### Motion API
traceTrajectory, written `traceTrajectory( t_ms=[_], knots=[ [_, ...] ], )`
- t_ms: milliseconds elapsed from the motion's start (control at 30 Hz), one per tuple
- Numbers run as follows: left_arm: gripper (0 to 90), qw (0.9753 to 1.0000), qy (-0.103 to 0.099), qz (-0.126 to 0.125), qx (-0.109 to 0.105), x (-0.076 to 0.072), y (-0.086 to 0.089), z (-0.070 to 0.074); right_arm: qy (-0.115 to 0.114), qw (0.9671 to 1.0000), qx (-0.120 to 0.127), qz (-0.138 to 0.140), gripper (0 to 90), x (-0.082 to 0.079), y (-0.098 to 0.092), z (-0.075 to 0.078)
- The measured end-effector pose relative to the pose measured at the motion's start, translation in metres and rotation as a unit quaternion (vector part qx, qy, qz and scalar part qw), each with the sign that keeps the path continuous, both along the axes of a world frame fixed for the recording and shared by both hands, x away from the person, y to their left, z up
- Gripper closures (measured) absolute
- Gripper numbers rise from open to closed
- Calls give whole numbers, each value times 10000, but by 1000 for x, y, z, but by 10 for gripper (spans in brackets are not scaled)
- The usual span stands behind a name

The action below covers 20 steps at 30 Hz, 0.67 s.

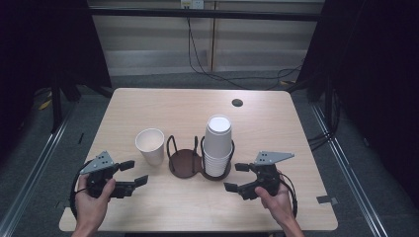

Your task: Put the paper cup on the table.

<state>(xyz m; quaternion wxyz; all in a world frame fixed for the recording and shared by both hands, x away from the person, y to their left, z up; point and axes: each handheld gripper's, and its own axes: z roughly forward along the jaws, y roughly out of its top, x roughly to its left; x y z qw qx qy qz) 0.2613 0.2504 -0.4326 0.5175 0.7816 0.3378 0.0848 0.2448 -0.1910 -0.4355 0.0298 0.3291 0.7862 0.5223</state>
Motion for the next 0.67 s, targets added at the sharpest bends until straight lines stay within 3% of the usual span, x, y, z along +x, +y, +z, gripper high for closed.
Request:
traceTrajectory(
  t_ms=[67, 200, 333, 467, 533, 667],
  knots=[
    [214, 9999, -103, -54, 56, -1, -7, -2, -2, 10000, 3, -5, 152, 0, 0, 0],
    [207, 9989, -189, -405, 172, -5, -29, -10, -5, 10000, -5, -3, 152, -1, 0, 0],
    [197, 9984, -214, -481, 224, -5, -47, -12, 2, 10000, -6, -20, 152, -1, 0, -1],
    [197, 9990, -198, -393, -85, -3, -58, -12, -4, 10000, -12, -26, 152, -1, 0, -2],
    [197, 9990, -76, -306, -319, -3, -61, -16, 11, 10000, -49, -70, 152, -1, 1, -4],
    [197, 9992, -7, -367, -150, -6, -65, -25, 14, 9997, -134, -183, 153, -2, 2, -7]
  ],
)
